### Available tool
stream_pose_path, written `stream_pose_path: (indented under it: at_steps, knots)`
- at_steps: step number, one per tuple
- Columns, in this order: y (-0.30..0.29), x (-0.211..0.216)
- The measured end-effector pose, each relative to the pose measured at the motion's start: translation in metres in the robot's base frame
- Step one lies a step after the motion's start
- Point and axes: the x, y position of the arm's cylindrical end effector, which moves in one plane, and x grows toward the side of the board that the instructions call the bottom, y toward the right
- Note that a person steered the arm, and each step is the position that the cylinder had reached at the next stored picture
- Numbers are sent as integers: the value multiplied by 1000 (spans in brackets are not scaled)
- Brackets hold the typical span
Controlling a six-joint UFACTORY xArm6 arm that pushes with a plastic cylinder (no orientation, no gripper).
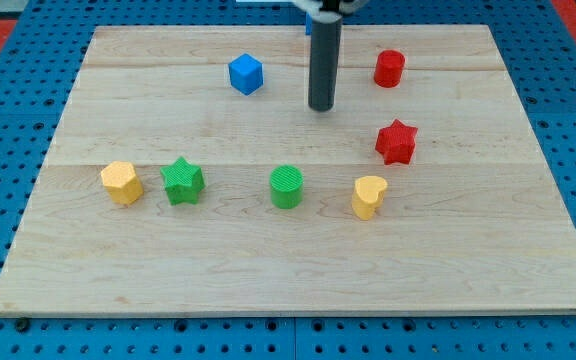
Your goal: Place the yellow hexagon to the center left of the board
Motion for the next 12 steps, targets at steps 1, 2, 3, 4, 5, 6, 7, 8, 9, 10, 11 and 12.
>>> stream_pose_path:
  at_steps: [1,2,3,4,5,6,7,8,9,10,11,12]
  knots:
    - [23,51]
    - [23,104]
    - [33,157]
    - [48,161]
    - [47,176]
    - [64,183]
    - [66,174]
    - [65,166]
    - [57,198]
    - [1,237]
    - [-113,239]
    - [-196,218]
